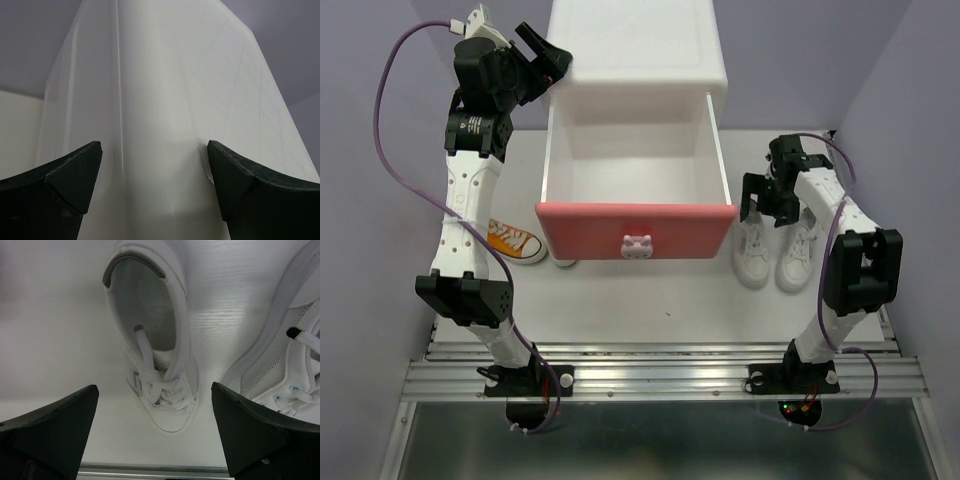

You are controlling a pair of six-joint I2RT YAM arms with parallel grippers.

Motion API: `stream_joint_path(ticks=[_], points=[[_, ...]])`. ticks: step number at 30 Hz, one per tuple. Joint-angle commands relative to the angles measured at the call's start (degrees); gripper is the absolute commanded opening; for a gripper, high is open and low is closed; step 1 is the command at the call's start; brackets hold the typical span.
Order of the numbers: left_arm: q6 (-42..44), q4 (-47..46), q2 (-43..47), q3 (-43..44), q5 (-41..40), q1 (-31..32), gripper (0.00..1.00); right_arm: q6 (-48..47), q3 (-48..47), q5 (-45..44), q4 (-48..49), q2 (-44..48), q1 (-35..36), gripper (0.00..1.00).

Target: Place and organize the shoes in the shoe cabinet

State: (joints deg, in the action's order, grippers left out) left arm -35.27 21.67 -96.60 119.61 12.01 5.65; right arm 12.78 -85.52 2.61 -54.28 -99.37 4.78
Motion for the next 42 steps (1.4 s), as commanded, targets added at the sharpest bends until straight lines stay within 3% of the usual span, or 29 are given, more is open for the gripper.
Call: stream_joint_path(ticks=[1,8,18,19,21,22,23,30,33,35,36,37,42], points=[[5.5,17.3,-4.9,-3.6,-3.7,-0.3,0.96,-2.8,1.1,0.6,2.8,-1.3,-0.5,1.0],[5.5,17.4,-5.0,-4.2,-4.2,-0.3,0.96,-3.7,2.6,0.7,4.8,-2.1,-0.5,1.0],[5.3,17.4,-4.9,-4.3,-4.8,-0.3,0.96,-3.8,4.4,0.6,7.2,-3.6,-0.5,0.9],[5.4,17.4,-4.9,-4.3,-4.9,-0.3,0.96,-3.7,4.6,0.4,7.3,-3.5,-0.5,0.8],[5.4,17.4,-5.0,-4.3,-4.9,-0.3,0.96,-3.2,4.9,0.3,8.5,-3.0,-0.5,0.7],[5.4,17.5,-5.0,-4.3,-4.9,-0.3,0.96,-2.8,5.1,0.2,8.8,-2.8,-0.5,0.59],[5.4,17.5,-5.1,-4.3,-5.0,-0.3,0.96,-2.4,5.4,0.2,9.2,-2.8,-0.5,0.55],[5.1,17.0,-5.2,-4.1,-5.6,-0.3,0.96,-0.9,7.7,1.0,10.3,-3.4,-0.5,0.53],[5.1,17.1,-5.4,-3.8,-5.6,-0.3,0.96,-0.7,7.8,0.7,10.3,-3.5,-0.5,0.31],[5.1,17.2,-5.4,-3.8,-5.5,-0.3,0.96,-0.4,7.6,0.7,10.3,-3.2,-0.5,0.22],[5.0,17.1,-5.4,-3.8,-5.5,-0.3,0.96,-0.2,7.2,0.6,10.3,-2.9,-0.5,0.08],[5.0,17.0,-5.4,-3.8,-5.5,-0.3,0.96,0.1,6.7,0.4,10.3,-2.7,-0.5,0.01],[4.9,16.8,-5.4,-3.8,-5.4,-0.2,0.96,3.9,5.3,-2.3,11.1,1.4,-0.5,0.01]])
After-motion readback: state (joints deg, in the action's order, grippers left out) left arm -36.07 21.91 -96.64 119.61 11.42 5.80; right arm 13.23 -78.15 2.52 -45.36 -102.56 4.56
